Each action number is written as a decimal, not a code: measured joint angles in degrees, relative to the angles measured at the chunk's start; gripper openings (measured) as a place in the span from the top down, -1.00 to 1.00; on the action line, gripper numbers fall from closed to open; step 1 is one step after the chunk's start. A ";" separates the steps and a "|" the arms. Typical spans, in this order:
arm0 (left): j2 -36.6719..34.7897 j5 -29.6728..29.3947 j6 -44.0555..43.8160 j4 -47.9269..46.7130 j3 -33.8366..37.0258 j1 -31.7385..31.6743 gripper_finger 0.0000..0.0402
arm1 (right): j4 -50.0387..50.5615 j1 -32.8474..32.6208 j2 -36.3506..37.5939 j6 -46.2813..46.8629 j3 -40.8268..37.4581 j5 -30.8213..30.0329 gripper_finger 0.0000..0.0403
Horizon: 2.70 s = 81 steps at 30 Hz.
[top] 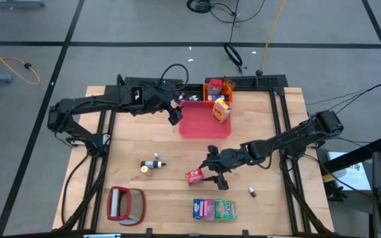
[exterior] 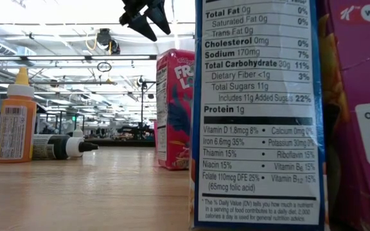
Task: Pick & Place Kitchen Items
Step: Put the red cereal box into the pink bin
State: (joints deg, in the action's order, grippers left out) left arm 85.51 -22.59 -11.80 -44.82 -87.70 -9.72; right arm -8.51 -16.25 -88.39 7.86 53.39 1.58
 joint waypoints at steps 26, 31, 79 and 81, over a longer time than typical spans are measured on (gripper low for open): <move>3.26 4.66 3.00 -2.66 0.04 0.09 -0.67 | -12.30 2.10 -11.75 14.87 0.02 -1.12 0.41; 3.26 4.72 -0.91 -2.62 0.04 0.37 -0.67 | -8.34 3.12 -9.41 10.75 0.00 7.89 0.53; 3.20 4.59 -3.69 -2.91 0.00 1.66 -0.67 | 10.55 28.97 5.15 15.27 -0.02 -22.29 0.52; 3.20 4.57 -3.68 -2.91 0.00 1.66 -0.67 | 10.95 30.01 5.11 16.03 -0.02 -23.34 0.52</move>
State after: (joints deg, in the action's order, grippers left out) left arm 88.71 -18.02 -15.49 -47.72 -87.70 -8.05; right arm 2.44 13.76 -83.28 23.89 53.36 -21.75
